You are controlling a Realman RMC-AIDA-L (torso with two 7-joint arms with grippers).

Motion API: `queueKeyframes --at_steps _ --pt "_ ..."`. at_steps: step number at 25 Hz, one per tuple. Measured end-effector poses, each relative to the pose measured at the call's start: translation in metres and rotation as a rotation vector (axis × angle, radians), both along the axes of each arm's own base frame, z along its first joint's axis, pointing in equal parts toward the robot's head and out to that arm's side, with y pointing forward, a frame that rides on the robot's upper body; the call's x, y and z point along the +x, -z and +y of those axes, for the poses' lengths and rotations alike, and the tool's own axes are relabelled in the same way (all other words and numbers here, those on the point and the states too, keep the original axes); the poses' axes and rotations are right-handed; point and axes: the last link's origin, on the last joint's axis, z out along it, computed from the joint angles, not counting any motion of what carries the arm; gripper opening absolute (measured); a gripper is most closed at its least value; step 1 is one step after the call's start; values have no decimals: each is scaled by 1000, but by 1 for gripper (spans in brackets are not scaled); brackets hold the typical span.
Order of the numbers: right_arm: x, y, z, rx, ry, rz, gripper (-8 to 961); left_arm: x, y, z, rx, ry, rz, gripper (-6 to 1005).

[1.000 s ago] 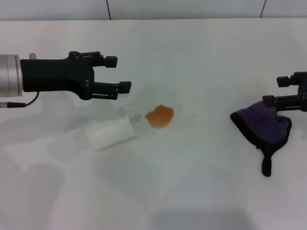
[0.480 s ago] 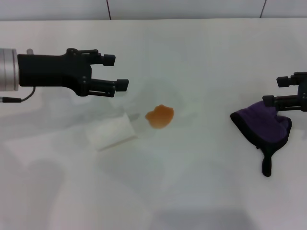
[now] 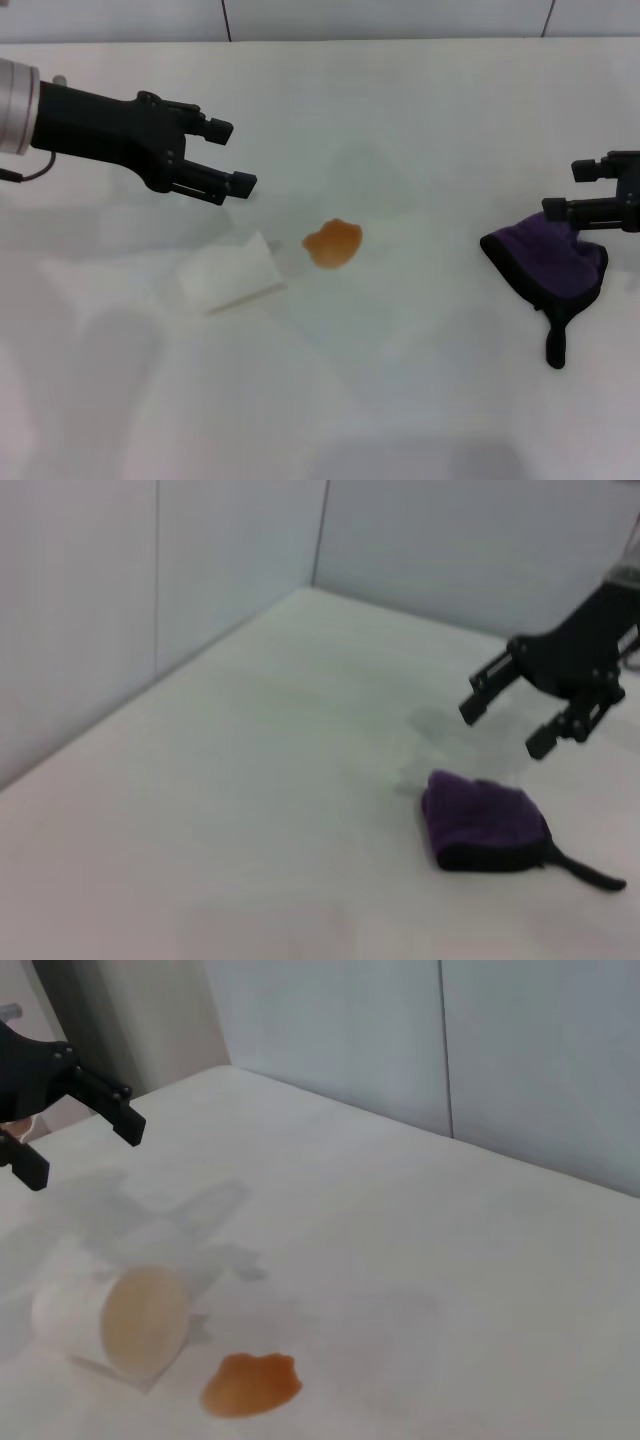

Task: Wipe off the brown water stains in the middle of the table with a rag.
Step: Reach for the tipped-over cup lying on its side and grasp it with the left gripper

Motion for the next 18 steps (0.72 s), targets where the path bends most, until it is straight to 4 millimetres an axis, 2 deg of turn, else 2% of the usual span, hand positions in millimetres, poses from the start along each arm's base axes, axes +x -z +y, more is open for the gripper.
queueKeyframes --at_steps 8,18 --pt "0 1 1 11 6 22 750 9 -5 2 -86 -20 102 852" --pt "-1 0 3 20 1 24 750 -2 -8 -3 -101 -63 148 851"
